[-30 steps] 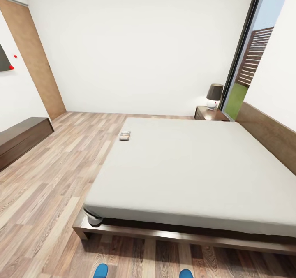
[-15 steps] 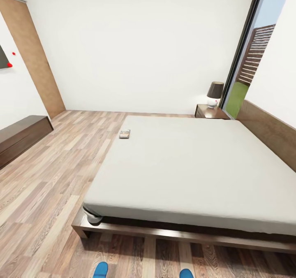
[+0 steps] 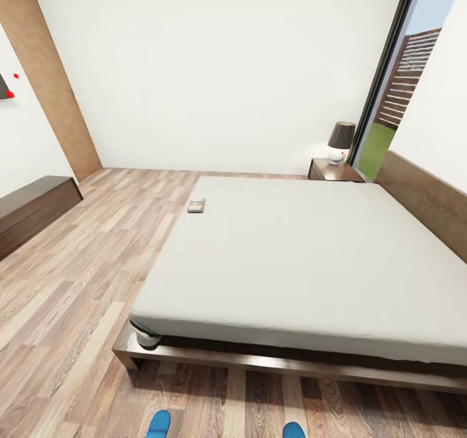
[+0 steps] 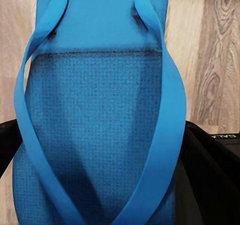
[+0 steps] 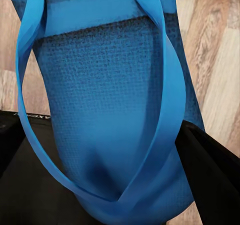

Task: In the bedroom, move the book from the bed onto either nightstand, and place the two sandals side by side next to the bed.

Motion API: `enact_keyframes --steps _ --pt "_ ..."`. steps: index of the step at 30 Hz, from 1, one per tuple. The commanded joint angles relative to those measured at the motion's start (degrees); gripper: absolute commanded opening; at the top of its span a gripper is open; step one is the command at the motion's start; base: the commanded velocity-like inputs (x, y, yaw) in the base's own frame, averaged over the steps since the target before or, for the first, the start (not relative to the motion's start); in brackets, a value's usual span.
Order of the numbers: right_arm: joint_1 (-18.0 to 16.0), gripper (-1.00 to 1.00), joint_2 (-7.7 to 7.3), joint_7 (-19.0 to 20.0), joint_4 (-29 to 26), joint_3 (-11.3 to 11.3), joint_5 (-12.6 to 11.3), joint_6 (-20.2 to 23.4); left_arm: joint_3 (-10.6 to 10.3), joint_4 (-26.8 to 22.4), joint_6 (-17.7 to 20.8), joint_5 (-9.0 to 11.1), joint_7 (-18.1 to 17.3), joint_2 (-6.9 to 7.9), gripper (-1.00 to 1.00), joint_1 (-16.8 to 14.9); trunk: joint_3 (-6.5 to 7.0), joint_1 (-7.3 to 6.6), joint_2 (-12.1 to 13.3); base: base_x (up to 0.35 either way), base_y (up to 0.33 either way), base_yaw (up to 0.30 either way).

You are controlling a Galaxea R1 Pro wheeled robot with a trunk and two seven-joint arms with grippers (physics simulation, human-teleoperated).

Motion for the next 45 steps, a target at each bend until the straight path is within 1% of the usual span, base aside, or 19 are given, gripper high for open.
enact_keyframes --steps 1,7,10,12,13,16,19,26,34,40,45 --pt "-0.16 -1.0 0.06 0.26 -0.33 -0.45 0.52 0.11 -0.4 0.01 -0.33 0.59 -0.12 0.03 -1.0 -0.11 -0.34 0.23 -0.46 0.0 0.0 0.0" --pt "-1.15 -1.0 0.14 0.5 -0.71 -0.34 0.64 0.28 -0.4 -0.1 -0.57 0.55 0.46 0.02 -1.0 -0.48 -1.98 1.55 -2.86 0.0 0.0 0.0" --pt "-2.23 -1.0 0.23 0.54 -0.81 -0.26 0.9 0.35 -0.4 -0.1 -0.09 0.46 1.54 -0.04 -1.0 -1.88 -2.8 2.2 -4.07 0.0 0.0 0.0" --pt "-3.33 -1.0 0.2 0.56 -0.83 -0.23 1.86 0.39 -0.42 -0.08 0.31 0.43 2.02 -0.09 -1.0 -2.99 -3.35 2.64 -4.87 0.0 0.0 0.0" --pt "-3.86 -1.0 0.23 0.56 -0.83 -0.25 2.94 0.41 -0.44 -0.08 0.45 0.43 2.23 -0.2 -1.0 -3.46 -3.62 2.86 -5.27 0.0 0.0 0.0" --pt "-4.41 -1.0 0.25 0.42 -0.76 -0.28 4.53 0.41 -0.49 -0.1 0.53 0.43 2.44 -0.36 -1.0 -3.97 -4.44 3.52 -6.47 0.0 0.0 0.0" --pt "-4.64 -1.0 0.09 0.46 -0.8 -0.37 5.13 0.37 -0.54 -0.15 0.56 0.41 2.46 -0.39 -1.0 -4.61 -5.26 4.18 -7.68 0.0 0.0 0.0" --pt "-4.77 -1.0 -0.01 0.32 -0.83 -0.45 5.46 0.27 -0.46 -0.03 -0.07 0.42 2.47 -0.2 -1.0 -5.6 -7.17 5.72 -10.48 0.0 0.0 0.0" --pt "-4.79 -1.0 -0.14 0.23 -0.79 -0.53 5.4 -0.09 -0.48 0.07 -0.64 0.4 2.36 -0.07 -1.0 -5.76 -9.36 7.48 -13.69 0.0 0.0 0.0" --pt "-4.8 -1.0 -0.17 0.22 -0.84 -0.55 5.34 -0.24 -0.48 0.16 -2.25 0.34 2.31 -0.06 -1.0 -5.78 -11.0 8.79 -16.1 0.0 0.0 0.0" --pt "-4.8 -1.0 -0.19 0.22 -0.87 -0.56 5.3 -0.26 -0.47 0.19 -2.61 0.42 2.3 -0.05 -1.0 -5.78 -12.37 9.89 -18.1 0.0 0.0 0.0"
